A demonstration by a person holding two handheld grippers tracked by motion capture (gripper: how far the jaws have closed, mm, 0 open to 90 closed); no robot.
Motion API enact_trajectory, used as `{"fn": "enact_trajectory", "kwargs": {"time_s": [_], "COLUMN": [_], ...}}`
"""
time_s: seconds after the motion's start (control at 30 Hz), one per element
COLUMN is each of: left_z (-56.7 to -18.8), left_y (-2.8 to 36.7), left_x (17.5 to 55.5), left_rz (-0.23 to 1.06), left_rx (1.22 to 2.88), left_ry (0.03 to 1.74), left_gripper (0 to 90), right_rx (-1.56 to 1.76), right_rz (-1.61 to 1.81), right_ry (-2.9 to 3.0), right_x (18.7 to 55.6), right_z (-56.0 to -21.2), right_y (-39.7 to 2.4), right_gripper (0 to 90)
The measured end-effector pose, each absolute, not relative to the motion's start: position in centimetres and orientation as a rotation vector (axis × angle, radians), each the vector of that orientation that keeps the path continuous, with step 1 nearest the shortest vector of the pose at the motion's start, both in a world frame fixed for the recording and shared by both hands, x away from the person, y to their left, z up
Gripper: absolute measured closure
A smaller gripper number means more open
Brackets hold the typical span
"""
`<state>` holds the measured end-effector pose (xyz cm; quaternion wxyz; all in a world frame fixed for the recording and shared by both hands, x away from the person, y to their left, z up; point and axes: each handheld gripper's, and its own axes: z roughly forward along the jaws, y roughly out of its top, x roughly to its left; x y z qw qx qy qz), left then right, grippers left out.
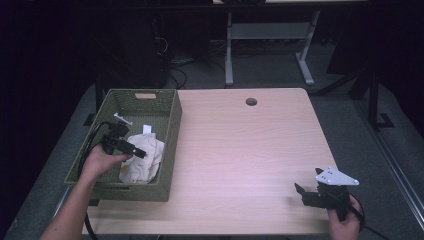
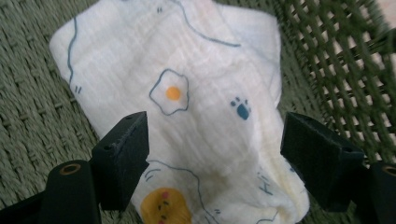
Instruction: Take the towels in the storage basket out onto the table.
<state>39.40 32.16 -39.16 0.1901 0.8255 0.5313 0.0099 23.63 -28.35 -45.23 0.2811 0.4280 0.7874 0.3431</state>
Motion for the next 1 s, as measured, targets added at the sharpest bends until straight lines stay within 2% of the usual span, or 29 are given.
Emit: {"fn": "enact_trajectory", "kwargs": {"time_s": [0.4, 0.57, 0.63, 0.97, 1.0], "left_z": [-40.9, -41.5, -41.7, -42.0, -42.0], "left_y": [31.3, 30.9, 30.9, 30.9, 31.1], "left_x": [39.6, 39.6, 39.7, 39.7, 39.7], "left_rz": [-0.016, -0.017, -0.003, -0.02, -0.022], "left_rx": [2.44, 2.512, 2.533, 2.539, 2.549], "left_ry": [1.527, 1.528, 1.526, 1.538, 1.531], "left_gripper": [26.6, 31.3, 34.8, 64.3, 64.3], "right_rx": [1.148, 1.147, 1.148, 1.144, 1.144], "right_rz": [0.923, 0.925, 0.926, 0.928, 0.928], "right_ry": [2.107, 2.103, 2.102, 2.095, 2.095], "right_x": [23.6, 23.6, 23.6, 23.6, 23.6], "right_z": [-45.2, -45.1, -45.1, -45.0, -45.0], "right_y": [-28.4, -28.5, -28.5, -28.5, -28.5], "right_gripper": [13.9, 13.9, 13.8, 13.9, 13.9]}}
